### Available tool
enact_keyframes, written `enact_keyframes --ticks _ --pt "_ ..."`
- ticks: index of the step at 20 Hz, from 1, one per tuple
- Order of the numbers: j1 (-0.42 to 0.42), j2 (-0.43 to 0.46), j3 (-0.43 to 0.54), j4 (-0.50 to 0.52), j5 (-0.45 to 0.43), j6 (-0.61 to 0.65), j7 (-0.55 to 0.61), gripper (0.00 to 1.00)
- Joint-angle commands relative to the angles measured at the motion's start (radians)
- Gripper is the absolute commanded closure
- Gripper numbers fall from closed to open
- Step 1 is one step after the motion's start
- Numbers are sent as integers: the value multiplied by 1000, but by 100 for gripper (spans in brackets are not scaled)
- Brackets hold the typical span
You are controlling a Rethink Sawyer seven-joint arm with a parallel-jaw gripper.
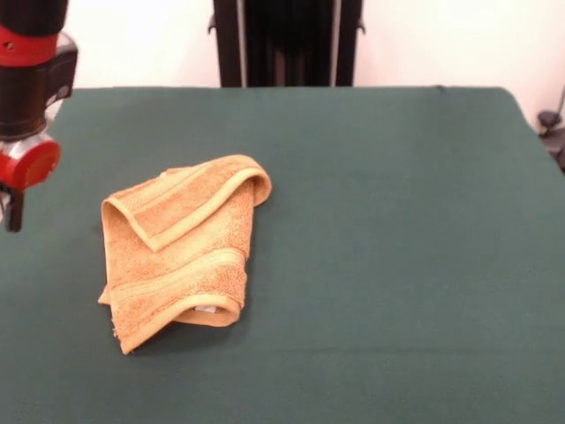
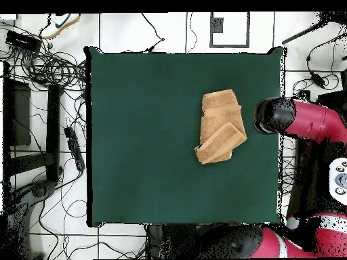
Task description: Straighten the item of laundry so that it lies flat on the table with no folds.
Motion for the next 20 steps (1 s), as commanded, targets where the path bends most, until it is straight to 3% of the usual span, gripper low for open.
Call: enact_keyframes --ticks 1,5,8,12,17,20 --pt "-25 148 230 -99 -102 68 -481 0" --pt "-29 196 280 -162 -168 93 -590 0" --pt "-56 224 324 -170 -112 168 -561 0" --pt "-45 223 314 -172 -83 194 -489 0" --pt "-53 161 327 -86 -27 182 -421 0" --pt "-37 125 300 -50 15 230 -309 0"
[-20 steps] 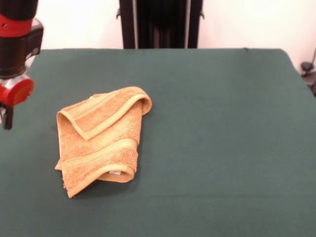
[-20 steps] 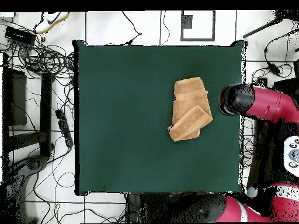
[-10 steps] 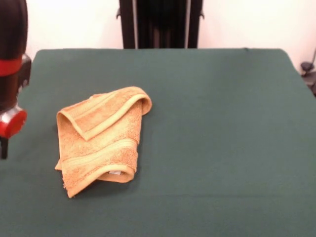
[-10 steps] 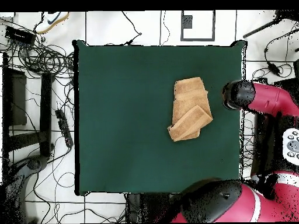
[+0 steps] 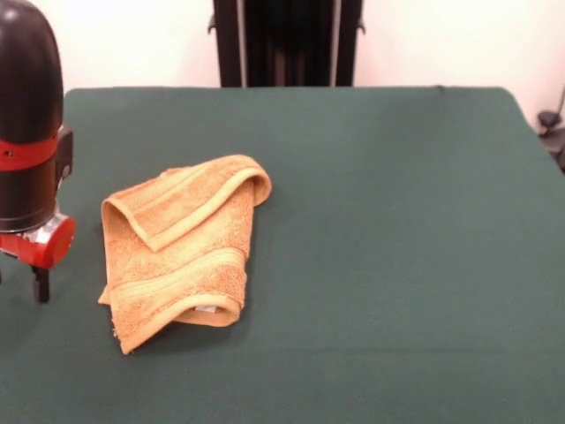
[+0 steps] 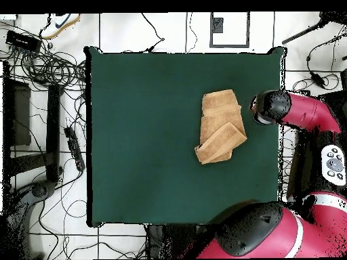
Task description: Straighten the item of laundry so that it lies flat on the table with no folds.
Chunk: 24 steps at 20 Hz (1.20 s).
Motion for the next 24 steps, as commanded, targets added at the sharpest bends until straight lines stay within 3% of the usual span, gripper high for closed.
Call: enact_keyframes --ticks 1,16,22,24 --pt "56 -49 103 132 91 162 -35 0" --pt "83 -218 49 306 90 123 -36 0" --pt "108 -226 16 287 73 180 -5 0" --pt "141 -195 -29 249 56 194 71 0"
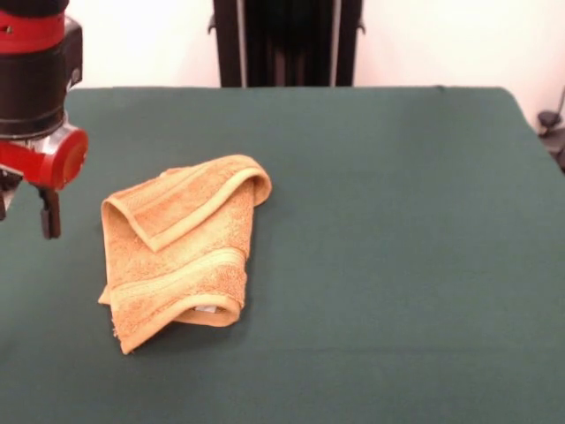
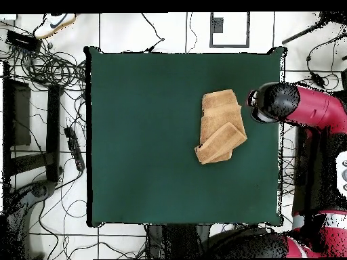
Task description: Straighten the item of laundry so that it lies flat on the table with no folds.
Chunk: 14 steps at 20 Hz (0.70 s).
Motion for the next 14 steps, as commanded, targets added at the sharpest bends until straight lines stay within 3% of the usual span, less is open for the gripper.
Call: enact_keyframes --ticks 1,5,11,14 --pt "133 41 -65 60 -32 155 130 0" --pt "246 173 -229 -93 -105 209 332 0" --pt "310 266 -367 -185 -82 281 498 0" --pt "326 306 -398 -215 -97 297 472 0"
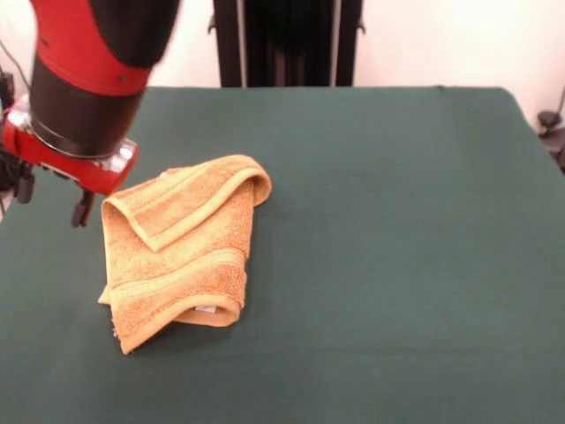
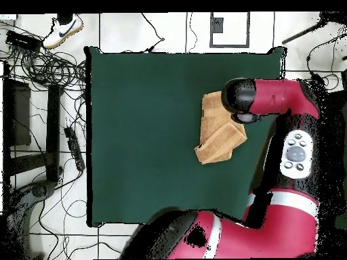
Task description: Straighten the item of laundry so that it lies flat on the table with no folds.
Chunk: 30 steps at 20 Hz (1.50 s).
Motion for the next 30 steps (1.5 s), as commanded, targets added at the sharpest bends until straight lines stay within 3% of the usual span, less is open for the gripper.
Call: enact_keyframes --ticks 1,7,15,19,24,27,30 --pt "80 184 -121 -73 -31 162 384 0" --pt "82 229 -130 -111 -1 171 360 0" --pt "72 284 -145 -141 48 134 419 0" --pt "65 294 -141 -154 96 181 449 0" --pt "73 233 -141 -106 170 261 437 0" --pt "95 168 -151 -27 191 249 420 0" --pt "104 144 -160 -29 206 280 400 0"
